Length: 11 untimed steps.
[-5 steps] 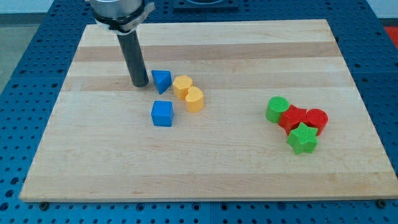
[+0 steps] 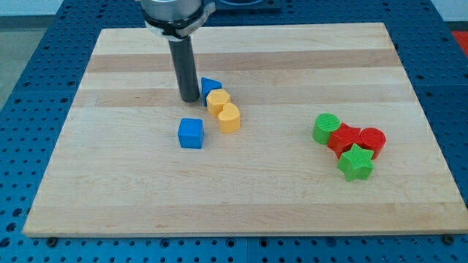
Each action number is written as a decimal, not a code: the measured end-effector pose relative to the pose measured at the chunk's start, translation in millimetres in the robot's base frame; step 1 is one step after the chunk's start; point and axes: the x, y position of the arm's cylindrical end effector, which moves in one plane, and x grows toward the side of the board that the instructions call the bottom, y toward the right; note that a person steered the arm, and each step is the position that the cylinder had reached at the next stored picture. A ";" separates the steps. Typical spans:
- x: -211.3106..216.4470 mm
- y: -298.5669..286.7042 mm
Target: Push the blue cube to the yellow hexagon
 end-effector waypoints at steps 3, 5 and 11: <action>140.1 -62.8; 164.8 3.1; 65.0 8.4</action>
